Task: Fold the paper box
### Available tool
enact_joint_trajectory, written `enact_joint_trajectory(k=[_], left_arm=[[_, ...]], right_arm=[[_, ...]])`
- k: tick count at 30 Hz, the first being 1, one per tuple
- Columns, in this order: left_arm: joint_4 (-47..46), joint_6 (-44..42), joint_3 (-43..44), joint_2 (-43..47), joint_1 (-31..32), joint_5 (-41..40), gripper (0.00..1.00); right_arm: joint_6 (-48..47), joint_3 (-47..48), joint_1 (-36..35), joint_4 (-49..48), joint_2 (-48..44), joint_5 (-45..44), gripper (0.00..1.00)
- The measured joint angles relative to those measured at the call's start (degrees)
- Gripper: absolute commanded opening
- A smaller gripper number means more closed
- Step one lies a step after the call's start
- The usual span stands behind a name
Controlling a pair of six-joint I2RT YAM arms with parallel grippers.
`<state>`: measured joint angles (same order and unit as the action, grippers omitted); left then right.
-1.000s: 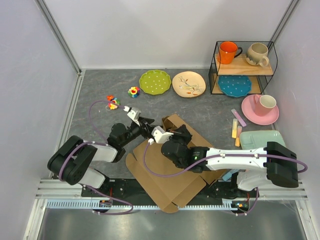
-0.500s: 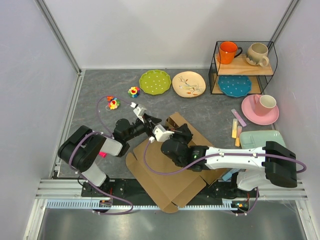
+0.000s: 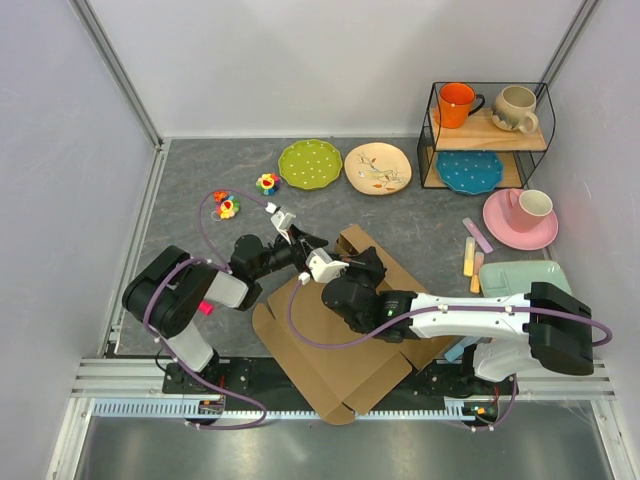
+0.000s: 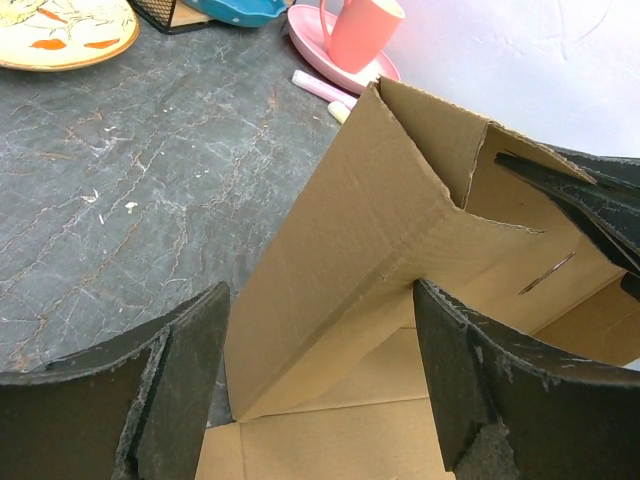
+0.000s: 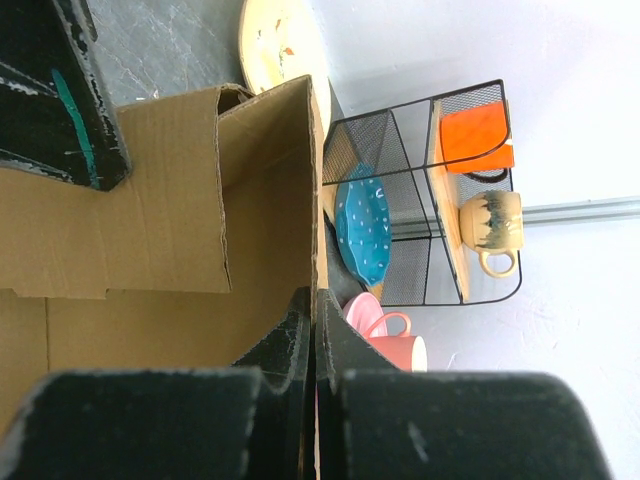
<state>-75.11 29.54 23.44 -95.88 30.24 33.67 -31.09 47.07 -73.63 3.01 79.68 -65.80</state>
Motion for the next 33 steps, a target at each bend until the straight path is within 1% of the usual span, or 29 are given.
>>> enact_joint_trajectory(k=[9, 14, 19, 22, 26, 31, 32, 33], left_arm=[[0.26, -0.04, -0.09, 2.43, 0.0, 1.31, 0.85], [0.0, -1.09, -0.35, 5.62, 0.0, 2.47, 0.86], [-0.09, -1.81, 0.26, 5.01, 0.0, 2.71, 0.86], [-0.07, -2.19, 1.11, 3.32, 0.0, 2.84, 0.83], [-0.07, -2.95, 2.01, 1.51, 0.11, 3.02, 0.75], [-0.26, -3.61, 4.2, -0.85, 0.66, 3.13, 0.69], [-0.28, -3.65, 4.72, -1.27, 0.72, 3.23, 0.64], [-0.31, -3.67, 4.96, -1.44, 0.72, 3.37, 0.62]], right_arm=[[0.07, 0.04, 0.09, 0.07, 0.0, 0.04, 0.0], [0.09, 0.11, 0.09, 0.15, 0.0, 0.17, 0.0], [0.28, 0.28, 0.09, 0.52, 0.0, 0.26, 0.0], [0.35, 0.42, 0.09, 0.9, 0.0, 0.39, 0.0], [0.68, 0.68, 0.11, 1.2, 0.04, 0.5, 0.0], [0.87, 1.11, 0.35, 1.44, 0.61, 0.39, 0.0], [0.87, 1.2, 0.39, 1.46, 0.74, 0.37, 0.0], [0.87, 1.25, 0.42, 1.49, 0.76, 0.37, 0.0]])
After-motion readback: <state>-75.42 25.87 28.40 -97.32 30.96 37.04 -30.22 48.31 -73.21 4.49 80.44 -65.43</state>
